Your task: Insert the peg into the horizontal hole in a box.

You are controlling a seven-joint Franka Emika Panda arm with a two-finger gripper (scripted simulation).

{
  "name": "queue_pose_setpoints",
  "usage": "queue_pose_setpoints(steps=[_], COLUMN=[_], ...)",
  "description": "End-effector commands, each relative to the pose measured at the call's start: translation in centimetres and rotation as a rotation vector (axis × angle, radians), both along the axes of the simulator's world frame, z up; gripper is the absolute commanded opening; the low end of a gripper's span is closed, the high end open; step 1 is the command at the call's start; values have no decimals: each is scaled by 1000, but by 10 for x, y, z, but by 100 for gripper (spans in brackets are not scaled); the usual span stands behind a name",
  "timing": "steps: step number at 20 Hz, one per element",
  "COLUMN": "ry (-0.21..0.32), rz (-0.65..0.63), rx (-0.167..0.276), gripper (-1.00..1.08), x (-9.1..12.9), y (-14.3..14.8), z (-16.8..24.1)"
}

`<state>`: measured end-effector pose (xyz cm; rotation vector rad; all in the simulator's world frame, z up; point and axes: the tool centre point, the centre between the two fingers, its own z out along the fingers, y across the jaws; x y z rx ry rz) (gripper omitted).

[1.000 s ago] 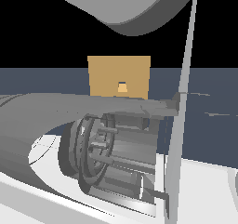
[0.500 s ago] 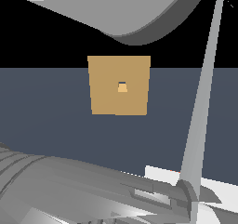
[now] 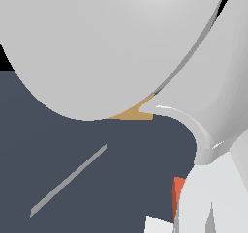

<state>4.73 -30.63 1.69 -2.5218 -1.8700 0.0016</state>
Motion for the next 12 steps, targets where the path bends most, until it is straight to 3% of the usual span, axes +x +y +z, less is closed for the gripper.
queue_pose_setpoints(steps=[1, 3, 4, 12], ry=[-2, -2, -2, -2], rz=[0, 0, 0, 0], rx=[-1, -1, -1, -1], gripper=[100, 100, -100, -100], x=[1, 2, 2, 2], y=[-1, -1, -1, -1], z=[-2, -1, -1, -1])
